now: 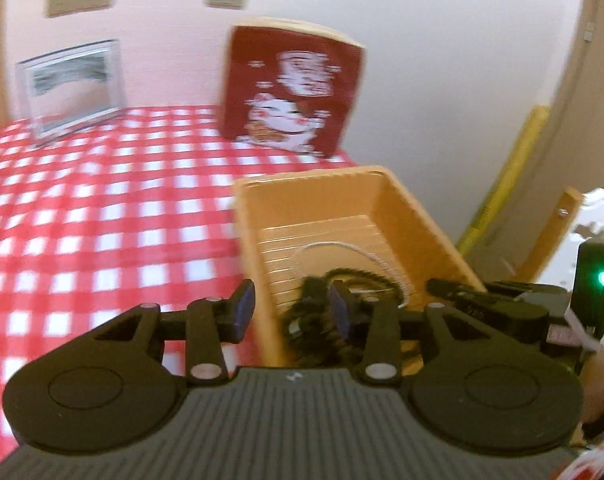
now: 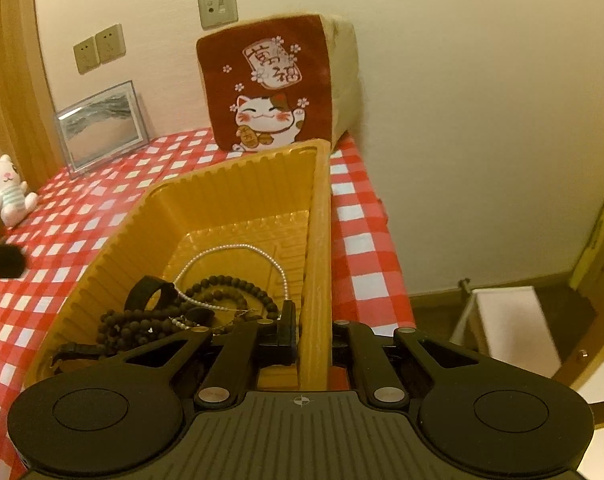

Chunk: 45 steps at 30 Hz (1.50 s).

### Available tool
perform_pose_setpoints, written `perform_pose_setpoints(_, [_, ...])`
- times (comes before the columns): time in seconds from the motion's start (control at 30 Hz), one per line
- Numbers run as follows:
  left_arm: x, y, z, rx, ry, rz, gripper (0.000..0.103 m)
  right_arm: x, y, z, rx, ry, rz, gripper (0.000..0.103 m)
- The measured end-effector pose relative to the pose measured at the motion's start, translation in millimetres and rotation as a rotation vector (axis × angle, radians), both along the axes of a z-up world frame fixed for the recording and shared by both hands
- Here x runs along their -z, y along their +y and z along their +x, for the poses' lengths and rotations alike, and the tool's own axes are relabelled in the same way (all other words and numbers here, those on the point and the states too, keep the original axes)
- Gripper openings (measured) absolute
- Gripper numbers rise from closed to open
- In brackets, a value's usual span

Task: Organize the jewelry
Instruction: 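Carry the earring into the orange tray and open the left tool, then release the tray rim with the right tool while withdrawing the left tool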

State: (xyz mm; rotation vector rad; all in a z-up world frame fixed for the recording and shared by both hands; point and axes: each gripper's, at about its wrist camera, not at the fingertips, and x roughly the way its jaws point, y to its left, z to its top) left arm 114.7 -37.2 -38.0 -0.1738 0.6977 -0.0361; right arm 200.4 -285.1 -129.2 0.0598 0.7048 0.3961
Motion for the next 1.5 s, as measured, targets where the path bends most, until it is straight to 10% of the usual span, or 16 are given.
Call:
perform_pose_setpoints(0.3, [-6.6, 17.9, -52.1, -0.205, 0.046, 0.055, 0.041, 14.1, -13.6, 22.3, -0.071, 0.044, 0.053, 0.009])
perform_pose_setpoints(0.5, [-11.8, 18.0, -73.4, -0.227, 0.062, 0.079, 0.052, 8.3, -21.8, 24.1, -0.118, 0.023, 0.111, 0.071])
perform_pose_setpoints(0.9, [-25.1, 21.2, -89.3, -0.134, 0.069, 0.089, 0.059, -56.4, -9.6, -28.6, 0.044, 0.036, 0.011, 0.073])
perform_pose_setpoints(1.13, [-34.8, 32.7, -109.4, -0.078, 0.112, 0.091, 0.063, -76.2, 40.1, -95.8, -0.019, 0.238, 0.028, 0.073])
perform_pose_setpoints(1.5, [-33.7, 50.2, -151.0, -0.058, 0.193, 0.082, 0.063, -96.6, 99.0, -167.6, -0.114, 0.286, 0.014, 0.073])
